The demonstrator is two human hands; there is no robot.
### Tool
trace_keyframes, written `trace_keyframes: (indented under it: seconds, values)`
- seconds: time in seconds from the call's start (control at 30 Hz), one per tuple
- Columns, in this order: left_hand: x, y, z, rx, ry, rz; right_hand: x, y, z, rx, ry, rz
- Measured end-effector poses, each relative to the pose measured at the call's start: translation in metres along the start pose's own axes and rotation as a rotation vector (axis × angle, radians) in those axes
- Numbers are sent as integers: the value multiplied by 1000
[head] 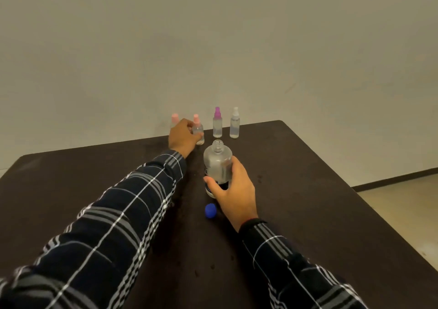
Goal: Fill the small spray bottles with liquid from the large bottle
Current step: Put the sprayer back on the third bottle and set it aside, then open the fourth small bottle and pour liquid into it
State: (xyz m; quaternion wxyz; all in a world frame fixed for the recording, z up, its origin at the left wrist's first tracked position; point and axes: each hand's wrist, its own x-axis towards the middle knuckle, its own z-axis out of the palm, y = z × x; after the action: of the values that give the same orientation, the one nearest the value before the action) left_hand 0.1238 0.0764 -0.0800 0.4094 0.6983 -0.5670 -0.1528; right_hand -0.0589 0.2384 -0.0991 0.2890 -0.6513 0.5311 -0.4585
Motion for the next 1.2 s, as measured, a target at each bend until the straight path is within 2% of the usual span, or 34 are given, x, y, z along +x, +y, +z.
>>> trace_keyframes:
  seconds: [0.27,0.5,0.57,0.63,0.73,0.8,0.97,1.07,1.2]
  values:
    - [22,3,24,68,101,-30,0,5,2,-57,13,-20]
    - [11,6,18,282,59,60,0,6,2,-81,12,-23]
    - [1,3,8,305,143,186,-1,6,3,-79,9,-17]
    - [-5,0,-1,313,295,257,-1,6,3,-70,2,-4]
    - [-5,-2,-12,251,415,99,-1,6,3,-66,-4,2]
    - [-1,-4,-15,159,391,-30,-1,6,2,-66,-9,5]
    - [17,-13,-13,-41,175,-203,-1,7,1,-69,-22,-4]
    - [25,-19,-14,-40,153,-221,-1,7,-1,-59,-29,-3]
    - [11,-25,-25,9,127,-146,-1,6,1,-59,-41,5]
